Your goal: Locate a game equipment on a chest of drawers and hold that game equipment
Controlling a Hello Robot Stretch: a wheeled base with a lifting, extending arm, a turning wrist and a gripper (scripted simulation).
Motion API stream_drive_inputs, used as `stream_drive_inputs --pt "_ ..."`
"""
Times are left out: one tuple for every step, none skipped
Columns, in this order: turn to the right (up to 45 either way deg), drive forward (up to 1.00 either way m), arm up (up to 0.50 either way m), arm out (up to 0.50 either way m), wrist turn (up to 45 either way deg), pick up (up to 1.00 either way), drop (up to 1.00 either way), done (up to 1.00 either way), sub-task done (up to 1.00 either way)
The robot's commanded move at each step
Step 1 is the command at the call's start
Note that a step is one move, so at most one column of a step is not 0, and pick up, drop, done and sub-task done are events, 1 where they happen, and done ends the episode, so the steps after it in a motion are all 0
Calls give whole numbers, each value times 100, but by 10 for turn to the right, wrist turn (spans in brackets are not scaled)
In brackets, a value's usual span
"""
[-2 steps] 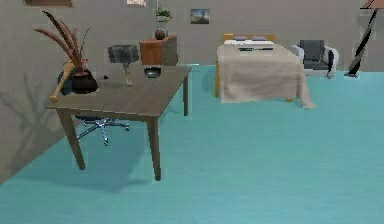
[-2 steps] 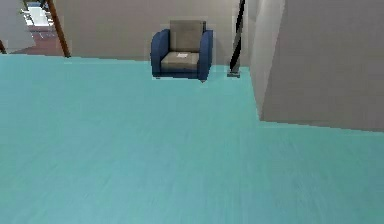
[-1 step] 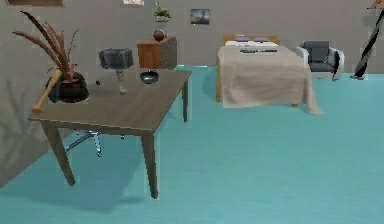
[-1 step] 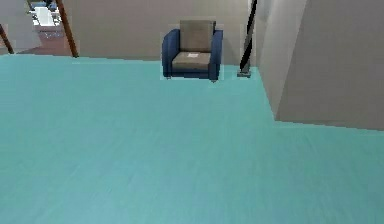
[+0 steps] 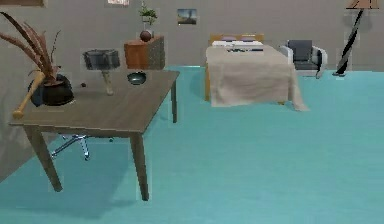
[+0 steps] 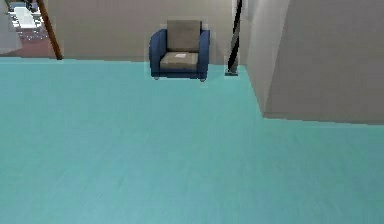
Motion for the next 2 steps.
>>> stream_drive_inputs --pt "0 100 0 0 0 0 0 0 0" --pt "0 100 0 0 0 0 0 0 0"
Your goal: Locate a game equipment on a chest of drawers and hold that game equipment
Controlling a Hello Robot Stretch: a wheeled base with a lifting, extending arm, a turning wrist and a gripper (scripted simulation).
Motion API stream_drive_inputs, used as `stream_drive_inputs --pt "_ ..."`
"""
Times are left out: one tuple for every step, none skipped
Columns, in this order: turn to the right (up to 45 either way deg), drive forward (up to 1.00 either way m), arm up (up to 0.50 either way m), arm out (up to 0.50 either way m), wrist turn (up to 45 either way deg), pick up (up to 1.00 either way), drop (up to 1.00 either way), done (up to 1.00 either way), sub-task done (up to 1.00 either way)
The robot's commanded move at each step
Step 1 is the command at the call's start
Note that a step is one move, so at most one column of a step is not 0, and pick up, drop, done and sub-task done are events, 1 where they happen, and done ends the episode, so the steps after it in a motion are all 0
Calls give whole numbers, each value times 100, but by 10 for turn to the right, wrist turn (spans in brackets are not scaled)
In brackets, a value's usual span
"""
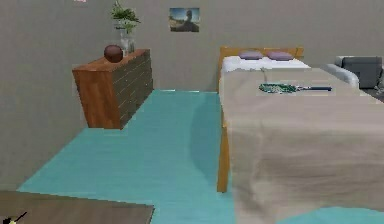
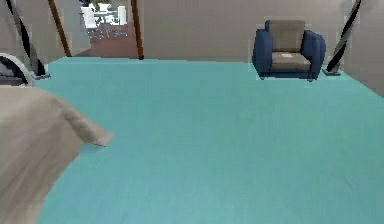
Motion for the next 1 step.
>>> stream_drive_inputs --pt "0 70 0 0 0 0 0 0 0"
